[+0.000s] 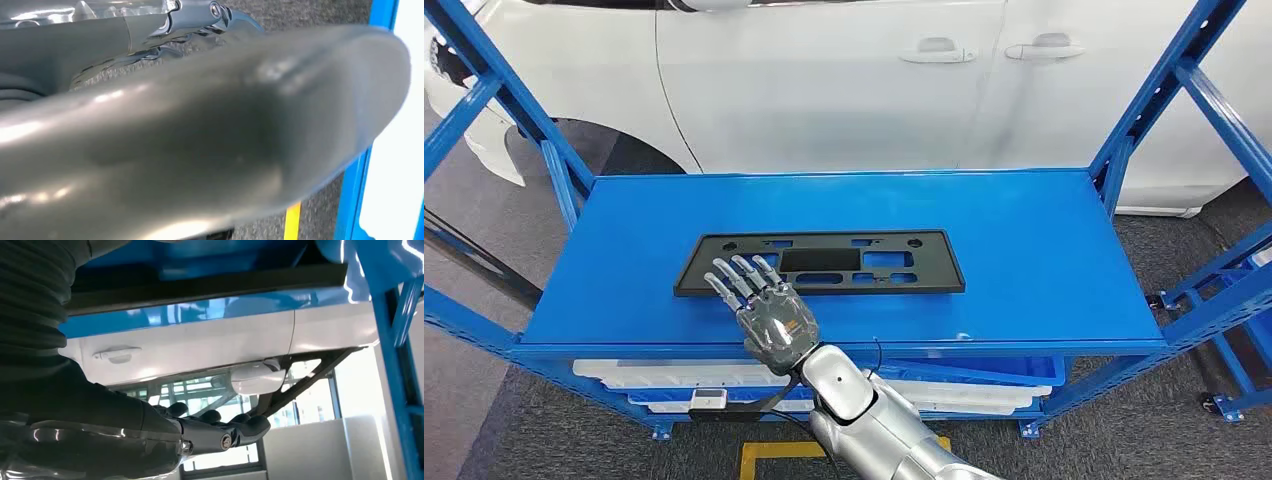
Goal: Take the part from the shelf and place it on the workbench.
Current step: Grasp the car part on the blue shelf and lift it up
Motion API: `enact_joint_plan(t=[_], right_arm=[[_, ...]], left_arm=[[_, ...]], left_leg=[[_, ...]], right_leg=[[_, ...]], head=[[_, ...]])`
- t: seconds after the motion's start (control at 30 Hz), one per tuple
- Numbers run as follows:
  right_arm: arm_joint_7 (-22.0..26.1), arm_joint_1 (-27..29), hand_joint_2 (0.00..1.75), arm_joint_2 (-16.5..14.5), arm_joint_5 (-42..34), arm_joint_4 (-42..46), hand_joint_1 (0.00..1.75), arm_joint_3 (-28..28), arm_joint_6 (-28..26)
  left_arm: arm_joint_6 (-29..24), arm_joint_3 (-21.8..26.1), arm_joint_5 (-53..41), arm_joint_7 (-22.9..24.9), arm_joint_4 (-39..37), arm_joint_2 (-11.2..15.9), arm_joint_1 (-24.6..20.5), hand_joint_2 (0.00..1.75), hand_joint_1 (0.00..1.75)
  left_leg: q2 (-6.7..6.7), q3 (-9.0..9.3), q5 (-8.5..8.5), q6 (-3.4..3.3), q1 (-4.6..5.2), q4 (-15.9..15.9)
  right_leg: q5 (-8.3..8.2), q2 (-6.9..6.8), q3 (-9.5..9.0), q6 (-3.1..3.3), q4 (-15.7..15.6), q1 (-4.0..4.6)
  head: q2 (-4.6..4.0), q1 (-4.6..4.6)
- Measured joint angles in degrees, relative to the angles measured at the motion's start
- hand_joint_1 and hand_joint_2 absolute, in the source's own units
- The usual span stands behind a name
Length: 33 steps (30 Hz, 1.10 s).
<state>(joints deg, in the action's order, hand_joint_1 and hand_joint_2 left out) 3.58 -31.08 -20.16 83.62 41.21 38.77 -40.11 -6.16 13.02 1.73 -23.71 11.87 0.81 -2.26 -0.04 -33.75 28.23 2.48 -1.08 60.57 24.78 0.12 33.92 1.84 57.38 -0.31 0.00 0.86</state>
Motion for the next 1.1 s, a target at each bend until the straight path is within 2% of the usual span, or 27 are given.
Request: enact_joint_plan(t=[0.07, 0.1, 0.13, 0.17, 0.2, 0.27, 0.3, 0.33, 0.37, 0.43, 0.5, 0.53, 0.6, 0.63, 0.67, 0.7, 0.73, 0.77, 0.83, 0.87, 0.97, 1.0, 1.03, 1.1], right_arm=[[0.00, -0.07, 1.75, -0.04, -0.32, -0.01, 0.00, -0.54, 0.00], [0.04, -0.12, 1.75, -0.07, -0.66, -0.03, 0.00, -1.08, 0.00], [0.18, -0.11, 1.75, -0.08, -1.04, -0.04, 0.00, -1.61, 0.00], [0.38, -0.12, 1.75, -0.08, -1.42, -0.04, 0.00, -2.13, 0.00], [0.59, -0.16, 1.75, -0.08, -1.80, -0.04, 0.00, -2.59, 0.00], [0.89, -0.38, 1.75, -0.10, -2.33, 0.09, 0.00, -3.30, 0.00], [0.86, -0.56, 1.75, -0.11, -2.38, 0.17, 0.00, -3.54, 0.00], [0.73, -0.77, 1.75, -0.12, -2.22, 0.26, 0.00, -3.74, 0.00], [0.44, -0.95, 1.75, -0.12, -1.86, 0.31, 0.00, -3.88, 0.00], [-0.36, -1.23, 1.75, -0.12, -0.96, 0.31, 0.00, -3.98, -0.01], [-1.32, -1.58, 1.75, -0.10, -0.17, 0.22, 0.00, -3.97, -0.02], [-1.84, -1.84, 1.75, -0.09, 0.29, 0.10, 0.00, -3.96, -0.02], [-2.95, -2.20, 1.75, -0.05, 1.46, -0.47, 0.00, -3.92, -0.01], [-3.51, -2.26, 1.75, -0.04, 2.11, -0.91, 0.00, -3.88, -0.01], [-4.08, -2.28, 1.75, -0.04, 2.72, -1.37, 0.00, -3.78, 0.00], [-4.70, -2.35, 1.75, -0.04, 3.32, -1.85, 0.00, -3.58, 0.00], [-5.39, -2.51, 1.75, -0.04, 3.94, -2.30, 0.00, -3.27, 0.00], [-6.15, -2.79, 1.75, -0.05, 4.54, -2.73, 0.00, -2.86, 0.00], [-7.79, -3.63, 1.75, -0.06, 5.56, -3.83, 0.00, -1.64, 0.00], [-8.61, -4.02, 1.75, -0.07, 5.85, -4.48, 0.00, -0.89, 0.00], [-11.32, -4.98, 1.75, -0.09, 6.10, -6.60, 0.00, 1.96, 0.00], [-12.20, -5.39, 1.75, -0.09, 6.10, -7.35, 0.00, 3.14, 0.00], [-12.96, -5.83, 1.75, -0.10, 6.10, -8.08, 0.00, 4.30, 0.00], [-13.94, -6.47, 1.75, -0.10, 6.10, -9.70, 0.00, 6.48, 0.00]], left_arm=[[-0.02, 0.01, -0.10, 0.08, 0.00, -0.01, -0.02, 0.00, 0.00], [-0.04, 0.01, -0.25, 0.17, 0.00, -0.03, -0.02, 0.00, 0.00], [-0.07, 0.01, -0.38, 0.26, 0.00, -0.02, -0.01, 0.00, 0.00], [-0.09, 0.01, -0.51, 0.32, 0.00, -0.02, 0.00, 0.00, 0.00], [-0.10, 0.01, -0.64, 0.39, 0.00, -0.02, -0.02, 0.00, 0.00], [-0.11, 0.01, -0.86, 0.47, 0.00, -0.02, -0.12, 0.00, 0.00], [-0.11, 0.01, -0.98, 0.51, 0.00, -0.01, -0.21, 0.00, 0.00], [-0.11, 0.01, -1.12, 0.54, 0.00, 0.00, -0.31, 0.00, 0.00], [-0.11, 0.01, -1.25, 0.56, 0.00, 0.00, -0.39, 0.00, 0.00], [-0.11, 0.01, -1.53, 0.61, 0.00, -0.01, -0.52, 0.00, 0.00], [-0.11, 0.01, -1.75, 0.63, 0.00, -0.05, -0.66, 0.00, 0.00], [-0.11, 0.01, -1.79, 0.63, 0.00, -0.07, -0.77, 0.00, 0.00], [-0.13, 0.03, -1.88, 0.63, 0.00, -0.09, -0.97, 0.00, 0.00], [-0.15, 0.07, -1.92, 0.63, 0.00, -0.09, -1.02, 0.00, 0.00], [-0.18, 0.11, -2.00, 0.63, 0.00, -0.09, -1.03, 0.00, 0.00], [-0.19, 0.16, -2.11, 0.63, 0.00, -0.11, -1.04, 0.00, 0.00], [-0.19, 0.21, -2.21, 0.60, 0.00, -0.13, -1.05, 0.00, 0.00], [-0.19, 0.25, -2.29, 0.56, 0.00, -0.16, -1.08, 0.00, 0.00], [-0.21, 0.31, -2.34, 0.43, 0.00, -0.20, -1.18, 0.00, 0.00], [-0.26, 0.33, -2.36, 0.39, 0.00, -0.21, -1.23, 0.00, 0.00], [-0.37, 0.40, -2.68, 0.37, 0.00, -0.20, -1.37, 0.00, 0.00], [-0.39, 0.42, -2.82, 0.37, 0.00, -0.21, -1.44, 0.00, 0.00], [-0.41, 0.44, -2.93, 0.37, 0.00, -0.23, -1.51, 0.00, 0.00], [-0.47, 0.57, -3.11, 0.41, 0.00, -0.25, -1.61, 0.00, 0.00]], left_leg=[[0.00, -1.98, 2.12, 0.21, -0.06, 4.31], [-0.01, -3.88, 3.89, 0.41, -0.10, 8.35], [-0.01, -5.43, 4.91, 0.54, -0.12, 11.58], [0.00, -6.18, 4.84, 0.59, -0.12, 12.99], [0.00, -5.84, 3.66, 0.55, -0.12, 12.10], [0.00, -2.47, -0.48, 0.15, -0.10, 4.68], [-0.01, -0.67, -1.92, -0.13, 0.02, 0.78], [-0.04, 0.55, -2.72, -0.45, 0.16, -1.91], [-0.09, 1.08, -2.86, -0.77, 0.31, -3.22], [-0.18, 1.14, -2.89, -1.44, 0.42, -3.53], [-0.13, 1.27, -3.23, -2.15, 0.20, -3.97], [-0.09, 1.34, -3.39, -2.44, 0.06, -4.18], [-0.03, 1.28, -3.43, -2.71, 0.06, -4.19], [-0.02, 1.24, -3.41, -2.74, 0.07, -4.13], [-0.02, 1.22, -3.37, -2.76, 0.08, -4.05], [-0.05, 1.21, -3.33, -2.73, 0.08, -3.96], [-0.09, 1.24, -3.26, -2.66, 0.08, -3.86], [-0.13, 1.27, -3.17, -2.53, 0.08, -3.74], [-0.16, 1.17, -2.93, -2.06, 0.30, -3.41], [-0.16, 1.10, -2.84, -1.76, 0.37, -3.31], [-0.13, 1.09, -2.62, -0.73, 0.24, -3.25], [-0.12, 0.80, -1.98, -0.42, 0.17, -2.48], [-0.11, 0.00, -0.77, -0.16, 0.11, -0.60], [-0.10, -3.22, 2.89, 0.25, -0.01, 6.49]], right_leg=[[0.02, -0.01, 0.01, 0.14, 0.01, 0.08], [0.05, -0.02, 0.02, 0.28, 0.03, 0.15], [0.07, 0.00, 0.01, 0.32, 0.05, 0.22], [0.09, 0.03, -0.01, 0.34, 0.08, 0.26], [0.13, 0.09, -0.08, 0.32, 0.11, 0.29], [0.24, 0.20, -0.33, 0.15, 0.14, 0.32], [0.31, 0.25, -0.38, -0.02, 0.20, 0.42], [0.33, 0.27, -0.34, -0.26, 0.25, 0.51], [0.31, 0.28, -0.24, -0.54, 0.27, 0.57], [0.21, 0.29, -0.12, -1.21, 0.20, 0.61], [1.22, 0.24, 0.39, -1.85, 1.46, 0.55], [2.63, 0.21, 1.40, -2.12, 3.75, 0.51], [6.41, 0.17, 4.95, -2.49, 11.36, 0.29], [7.70, 0.17, 6.70, -2.63, 14.99, 0.18], [7.95, 0.16, 7.69, -2.71, 16.95, 0.08], [7.10, 0.16, 7.58, -2.71, 16.64, -0.01], [5.30, 0.14, 6.29, -2.63, 13.88, -0.07], [3.16, 0.12, 4.23, -2.45, 9.66, -0.09], [0.69, 0.08, 0.89, -1.96, 2.62, 0.07], [0.42, 0.10, 0.23, -1.69, 1.11, 0.19], [0.40, 0.16, 0.13, -0.76, 0.53, 0.30], [0.29, 0.12, 0.05, -0.42, 0.35, 0.20], [0.19, 0.08, -0.03, -0.14, 0.17, 0.06], [0.20, 0.03, -0.07, 0.16, 0.12, 0.06]], head=[[0.00, 0.03], [0.00, 0.08], [0.00, 0.07], [0.00, 0.07], [0.00, 0.08], [0.00, 0.07], [0.00, 0.07], [0.00, 0.04], [0.00, 0.03], [0.00, 0.02], [0.00, -0.03], [0.00, -0.07], [0.00, -0.12], [0.00, -0.12], [0.00, -0.12], [0.00, -0.13], [0.00, -0.13], [0.00, -0.13], [0.00, -0.09], [0.00, -0.07], [0.00, -0.07], [0.00, -0.03], [0.00, 0.01], [-0.01, 0.08]])
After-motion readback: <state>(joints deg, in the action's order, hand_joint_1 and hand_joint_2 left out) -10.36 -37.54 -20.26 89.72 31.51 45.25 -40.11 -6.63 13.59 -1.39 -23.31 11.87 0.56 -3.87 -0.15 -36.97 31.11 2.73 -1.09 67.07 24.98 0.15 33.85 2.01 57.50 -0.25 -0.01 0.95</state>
